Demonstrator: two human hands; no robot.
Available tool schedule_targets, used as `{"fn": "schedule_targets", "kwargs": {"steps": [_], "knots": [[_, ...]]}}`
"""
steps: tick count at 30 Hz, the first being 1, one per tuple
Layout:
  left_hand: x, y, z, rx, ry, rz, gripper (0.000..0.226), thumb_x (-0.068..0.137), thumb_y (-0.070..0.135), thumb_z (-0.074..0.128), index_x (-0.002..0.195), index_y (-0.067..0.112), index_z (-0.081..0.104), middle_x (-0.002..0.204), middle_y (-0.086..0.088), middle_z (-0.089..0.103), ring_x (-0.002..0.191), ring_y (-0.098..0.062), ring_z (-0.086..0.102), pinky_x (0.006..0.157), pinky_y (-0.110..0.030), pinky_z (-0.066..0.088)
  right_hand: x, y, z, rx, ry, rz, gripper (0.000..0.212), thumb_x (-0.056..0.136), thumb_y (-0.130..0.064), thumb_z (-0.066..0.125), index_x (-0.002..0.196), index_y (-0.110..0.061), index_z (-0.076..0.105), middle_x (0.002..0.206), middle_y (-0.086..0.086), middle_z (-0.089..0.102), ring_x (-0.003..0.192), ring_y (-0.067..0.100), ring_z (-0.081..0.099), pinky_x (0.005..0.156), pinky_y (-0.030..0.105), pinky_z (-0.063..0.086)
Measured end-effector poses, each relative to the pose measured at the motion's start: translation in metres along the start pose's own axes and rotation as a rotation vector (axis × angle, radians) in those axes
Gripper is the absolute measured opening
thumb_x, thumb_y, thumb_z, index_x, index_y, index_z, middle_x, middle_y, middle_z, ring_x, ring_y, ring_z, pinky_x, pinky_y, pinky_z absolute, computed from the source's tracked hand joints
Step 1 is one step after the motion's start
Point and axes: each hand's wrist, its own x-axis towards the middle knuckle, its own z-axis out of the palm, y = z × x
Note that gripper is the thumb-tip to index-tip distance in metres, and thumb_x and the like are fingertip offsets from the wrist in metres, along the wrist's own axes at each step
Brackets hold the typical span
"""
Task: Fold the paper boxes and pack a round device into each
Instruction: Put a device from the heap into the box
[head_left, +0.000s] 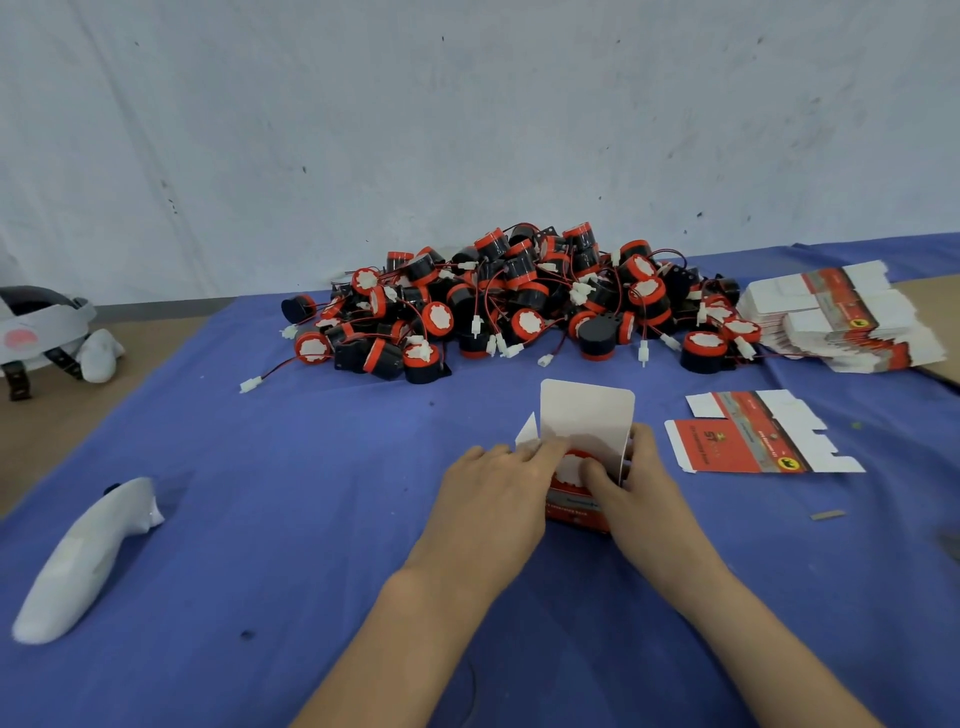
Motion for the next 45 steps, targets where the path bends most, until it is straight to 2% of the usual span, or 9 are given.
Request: {"fn": "schedule_targets", "kwargs": {"steps": [5,9,13,21,27,33,37,43,45], "knots": [[-0.006,0.001,-0.002,-0.020,-0.021,0.040,0.050,0.093,0.013,0.049,0.140,0.028,0.041,0.115,0.007,0.064,0.080,-0.018,0.059,0.064,-0.028,0.036,-0.001,0.000,0.000,0.000,0.008,0.006,0.025,0.100,-0.023,0.056,0.102,-0.044,0.044,0.107,-0.021,0.062,0.092,-0.005,0.063,0.061,0.011,0.050],[-0.010,0.000,-0.007,-0.041,0.000,0.005,0.033,0.092,0.014,0.059,0.123,0.025,0.057,0.098,0.007,0.060,0.075,-0.013,0.057,0.059,-0.027,0.049,-0.001,0.000,-0.001,-0.004,0.013,0.002,0.024,0.099,-0.023,0.057,0.101,-0.043,0.044,0.105,-0.020,0.063,0.091,-0.003,0.063,0.063,0.014,0.050],[-0.013,-0.001,-0.008,-0.038,-0.023,0.003,0.030,0.097,0.020,0.054,0.126,0.025,0.058,0.093,0.009,0.067,0.072,-0.013,0.062,0.060,-0.031,0.051,0.000,0.000,0.000,0.006,0.012,0.007,0.024,0.100,-0.024,0.058,0.103,-0.042,0.043,0.106,-0.022,0.061,0.090,-0.005,0.063,0.059,0.010,0.050],[-0.011,0.009,-0.008,0.070,-0.064,0.020,0.034,0.091,0.019,0.059,0.125,0.025,0.059,0.089,0.009,0.069,0.053,-0.014,0.058,0.044,-0.027,0.031,-0.002,0.000,0.000,-0.032,0.016,0.000,0.022,0.099,-0.026,0.058,0.102,-0.042,0.044,0.104,-0.023,0.062,0.091,-0.006,0.062,0.062,0.013,0.048],[-0.013,0.012,-0.016,0.100,-0.055,0.013,0.036,0.084,0.016,0.067,0.117,0.026,0.062,0.058,0.009,0.058,0.037,-0.014,0.042,0.039,-0.025,0.020,-0.001,0.000,-0.001,-0.060,0.024,-0.002,0.021,0.100,-0.027,0.058,0.100,-0.043,0.043,0.101,-0.025,0.061,0.089,-0.006,0.062,0.061,0.012,0.046],[-0.016,0.016,-0.009,0.089,-0.069,0.012,0.041,0.089,0.017,0.054,0.130,0.024,0.051,0.081,0.005,0.064,0.041,-0.020,0.038,0.043,-0.027,0.023,-0.001,0.000,0.003,-0.058,0.030,-0.018,0.018,0.100,-0.031,0.058,0.102,-0.040,0.043,0.103,-0.027,0.059,0.093,-0.004,0.061,0.066,0.017,0.045],[-0.013,0.006,-0.012,-0.141,-0.077,-0.110,0.038,0.099,0.019,0.036,0.134,0.033,0.036,0.079,0.008,0.056,0.059,-0.019,0.052,0.051,-0.032,0.034,-0.001,0.001,0.001,-0.058,0.034,-0.021,0.018,0.099,-0.026,0.058,0.101,-0.038,0.044,0.104,-0.023,0.061,0.095,0.000,0.062,0.068,0.019,0.046],[-0.014,-0.003,-0.029,-0.273,0.163,-0.119,0.032,0.097,0.024,0.032,0.122,0.025,0.053,0.111,0.010,0.058,0.057,-0.012,0.049,0.043,-0.032,0.040,-0.003,0.000,0.001,-0.065,0.045,-0.079,0.022,0.098,-0.025,0.059,0.102,-0.042,0.046,0.098,-0.025,0.064,0.092,-0.009,0.061,0.065,0.012,0.045],[-0.013,-0.009,-0.028,-0.365,0.226,-0.219,0.025,0.099,0.021,0.038,0.120,0.026,0.052,0.117,0.012,0.056,0.069,-0.009,0.053,0.051,-0.035,0.047,-0.005,-0.001,0.001,-0.072,0.052,-0.135,0.028,0.098,-0.023,0.058,0.103,-0.047,0.045,0.101,-0.032,0.061,0.096,-0.011,0.058,0.067,0.010,0.046]]}}
